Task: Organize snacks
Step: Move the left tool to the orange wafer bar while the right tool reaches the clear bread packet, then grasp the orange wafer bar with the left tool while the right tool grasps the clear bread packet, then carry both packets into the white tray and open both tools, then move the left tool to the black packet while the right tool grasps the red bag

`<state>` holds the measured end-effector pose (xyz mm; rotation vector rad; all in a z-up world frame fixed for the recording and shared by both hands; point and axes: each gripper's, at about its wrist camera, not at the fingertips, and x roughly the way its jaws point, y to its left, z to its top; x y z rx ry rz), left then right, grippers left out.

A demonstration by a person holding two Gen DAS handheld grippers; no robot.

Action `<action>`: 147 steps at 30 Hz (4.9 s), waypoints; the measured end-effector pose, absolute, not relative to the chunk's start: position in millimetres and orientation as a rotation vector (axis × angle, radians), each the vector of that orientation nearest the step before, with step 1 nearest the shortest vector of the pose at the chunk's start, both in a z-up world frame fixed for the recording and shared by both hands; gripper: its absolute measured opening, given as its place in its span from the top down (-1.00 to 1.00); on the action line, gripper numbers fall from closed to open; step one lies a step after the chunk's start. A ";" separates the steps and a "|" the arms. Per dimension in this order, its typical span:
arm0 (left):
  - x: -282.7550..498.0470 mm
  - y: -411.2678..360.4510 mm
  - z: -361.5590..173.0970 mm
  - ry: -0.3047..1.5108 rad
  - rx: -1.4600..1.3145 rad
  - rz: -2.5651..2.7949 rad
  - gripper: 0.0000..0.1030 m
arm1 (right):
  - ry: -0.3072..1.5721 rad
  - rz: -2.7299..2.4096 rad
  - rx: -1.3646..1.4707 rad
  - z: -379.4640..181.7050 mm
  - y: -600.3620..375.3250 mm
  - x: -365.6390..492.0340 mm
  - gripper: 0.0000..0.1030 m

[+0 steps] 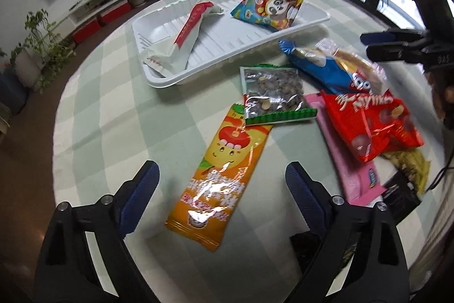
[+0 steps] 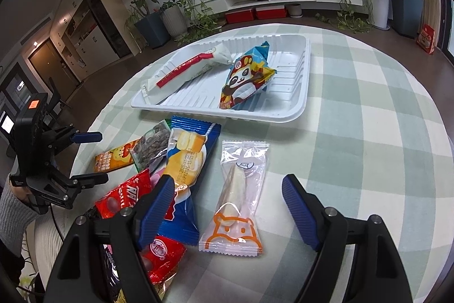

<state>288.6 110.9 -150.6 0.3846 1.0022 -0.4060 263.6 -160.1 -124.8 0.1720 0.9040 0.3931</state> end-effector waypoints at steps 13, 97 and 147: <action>302.8 114.2 -168.0 1.059 0.347 -0.415 -0.78 | 0.957 0.362 0.147 -137.2 -158.8 267.3 -0.62; 427.3 101.1 -100.1 0.934 -0.295 -0.537 0.65 | 0.852 0.585 0.769 -107.1 -185.9 388.0 0.35; 180.2 103.4 -78.6 0.885 0.081 -0.475 0.12 | 0.845 0.609 -0.080 -108.7 -84.1 184.3 -0.39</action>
